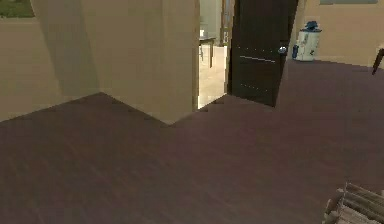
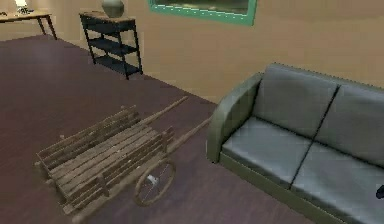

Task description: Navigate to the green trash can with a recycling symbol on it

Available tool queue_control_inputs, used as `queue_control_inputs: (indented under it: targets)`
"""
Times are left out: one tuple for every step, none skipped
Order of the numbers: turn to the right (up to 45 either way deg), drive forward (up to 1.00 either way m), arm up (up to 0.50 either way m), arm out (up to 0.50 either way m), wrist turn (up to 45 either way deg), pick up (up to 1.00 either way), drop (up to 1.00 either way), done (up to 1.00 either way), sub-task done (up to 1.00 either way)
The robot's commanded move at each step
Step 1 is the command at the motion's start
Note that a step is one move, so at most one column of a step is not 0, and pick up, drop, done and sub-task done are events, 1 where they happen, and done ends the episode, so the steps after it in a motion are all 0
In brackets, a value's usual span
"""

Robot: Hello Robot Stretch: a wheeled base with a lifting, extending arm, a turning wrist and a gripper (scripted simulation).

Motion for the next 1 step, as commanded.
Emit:
queue_control_inputs:
  targets:
    - [0.0,0.80,0.00,0.00,0.0,0.00,0.00,0.00,0.00]
